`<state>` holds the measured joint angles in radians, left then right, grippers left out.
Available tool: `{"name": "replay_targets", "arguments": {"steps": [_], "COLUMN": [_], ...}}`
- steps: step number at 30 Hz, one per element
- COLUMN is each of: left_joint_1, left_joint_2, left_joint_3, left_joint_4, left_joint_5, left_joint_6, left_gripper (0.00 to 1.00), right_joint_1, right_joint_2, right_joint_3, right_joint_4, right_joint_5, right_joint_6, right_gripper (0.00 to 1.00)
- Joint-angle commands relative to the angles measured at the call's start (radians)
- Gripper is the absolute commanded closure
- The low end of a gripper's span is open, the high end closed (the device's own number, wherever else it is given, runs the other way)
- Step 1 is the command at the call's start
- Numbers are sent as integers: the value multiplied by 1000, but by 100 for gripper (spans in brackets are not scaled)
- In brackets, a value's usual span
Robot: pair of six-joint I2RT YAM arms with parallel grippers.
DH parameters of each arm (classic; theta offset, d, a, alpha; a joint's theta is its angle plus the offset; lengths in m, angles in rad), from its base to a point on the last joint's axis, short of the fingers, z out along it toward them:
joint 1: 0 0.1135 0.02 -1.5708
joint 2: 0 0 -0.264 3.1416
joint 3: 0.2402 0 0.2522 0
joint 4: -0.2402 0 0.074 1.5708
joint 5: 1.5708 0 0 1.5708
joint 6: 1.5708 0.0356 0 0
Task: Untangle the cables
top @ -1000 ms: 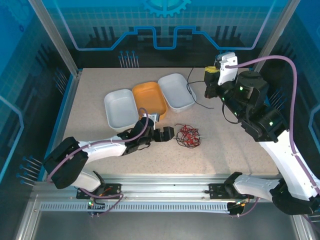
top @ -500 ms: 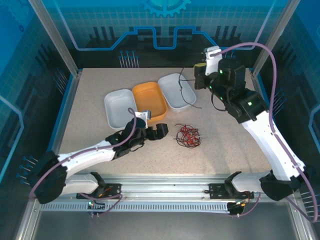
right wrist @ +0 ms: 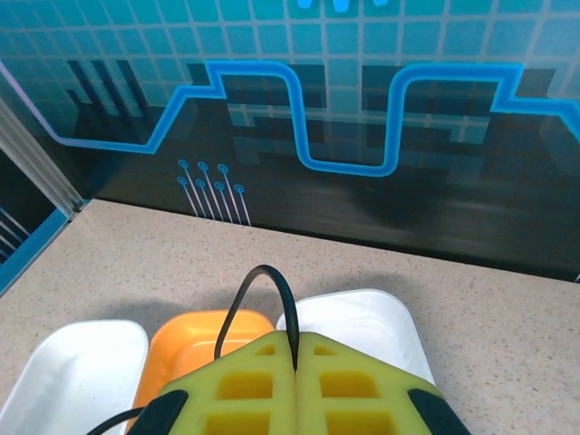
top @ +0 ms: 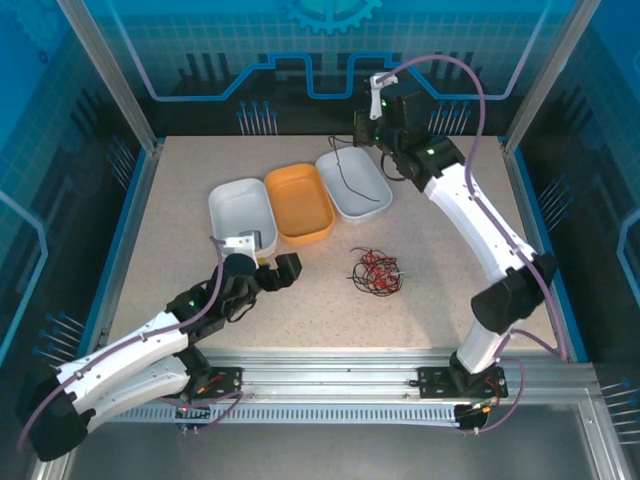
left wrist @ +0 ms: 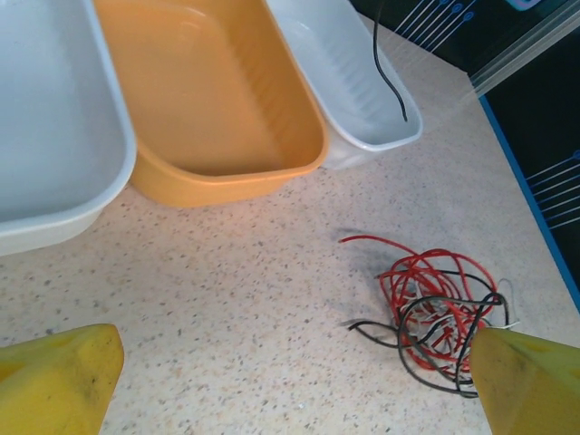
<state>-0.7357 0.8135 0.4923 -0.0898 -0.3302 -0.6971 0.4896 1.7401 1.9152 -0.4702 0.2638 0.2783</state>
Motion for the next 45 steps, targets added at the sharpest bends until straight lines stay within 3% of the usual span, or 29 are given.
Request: {"name": "replay_targets", "arguments": {"steps": [1, 6, 22, 43, 45], "left_joint_1": [8, 10, 18, 21, 21], "left_joint_2": [-14, -13, -7, 38, 38], "left_joint_3": [-19, -24, -23, -10, -10], "left_joint_4": [-47, -44, -45, -27, -29], "left_joint_5": [-18, -4, 2, 55, 60], "left_joint_6": [20, 16, 22, 51, 51], "left_gripper": [1, 1, 1, 1, 1], "right_joint_1": [-14, -35, -78, -100, -100], "right_joint_2": [75, 170, 342, 613, 643], "right_joint_3": [75, 127, 122, 218, 249], "right_joint_4": [-5, -64, -241, -372, -388], "right_joint_5": [64, 152, 273, 179, 168], "right_joint_6": [77, 100, 116, 153, 152], "right_gripper": [100, 100, 100, 100, 96]}}
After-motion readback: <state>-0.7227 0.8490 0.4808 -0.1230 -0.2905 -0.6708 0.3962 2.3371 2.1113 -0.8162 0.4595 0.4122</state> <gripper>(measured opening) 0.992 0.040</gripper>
